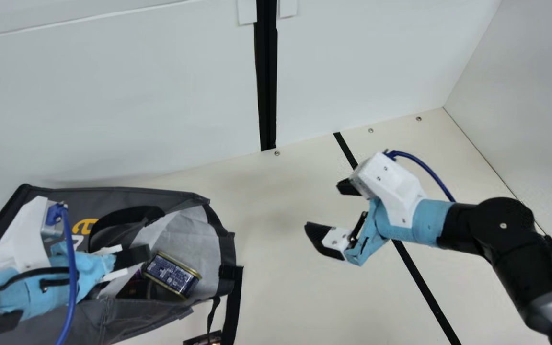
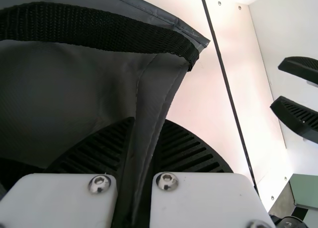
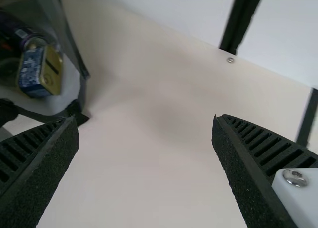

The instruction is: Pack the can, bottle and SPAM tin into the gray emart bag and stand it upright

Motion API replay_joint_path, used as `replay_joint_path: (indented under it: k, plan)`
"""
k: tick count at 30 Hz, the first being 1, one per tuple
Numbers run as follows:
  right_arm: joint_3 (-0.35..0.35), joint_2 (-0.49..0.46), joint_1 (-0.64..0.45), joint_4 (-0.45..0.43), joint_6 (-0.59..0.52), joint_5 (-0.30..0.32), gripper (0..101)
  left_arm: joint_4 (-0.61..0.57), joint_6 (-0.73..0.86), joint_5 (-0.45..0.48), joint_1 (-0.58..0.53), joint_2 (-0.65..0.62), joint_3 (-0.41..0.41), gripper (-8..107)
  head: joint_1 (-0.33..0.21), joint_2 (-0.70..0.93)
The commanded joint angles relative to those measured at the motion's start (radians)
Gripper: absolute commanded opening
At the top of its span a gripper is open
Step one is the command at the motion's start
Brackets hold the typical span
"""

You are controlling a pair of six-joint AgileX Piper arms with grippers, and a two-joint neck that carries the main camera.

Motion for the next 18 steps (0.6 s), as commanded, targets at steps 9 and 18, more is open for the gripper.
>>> replay_joint_path:
  k: [9,18]
  plan:
    - [0.033,-0.096,-0.132,-0.093,0.094,-0.039,95,0.0,0.0,0.0,0.0,0.0,0.0,-8,-0.023,-0.001]
    - [0.037,-0.152,-0.253,-0.202,0.204,-0.066,95,0.0,0.0,0.0,0.0,0.0,0.0,-8,-0.023,-0.001]
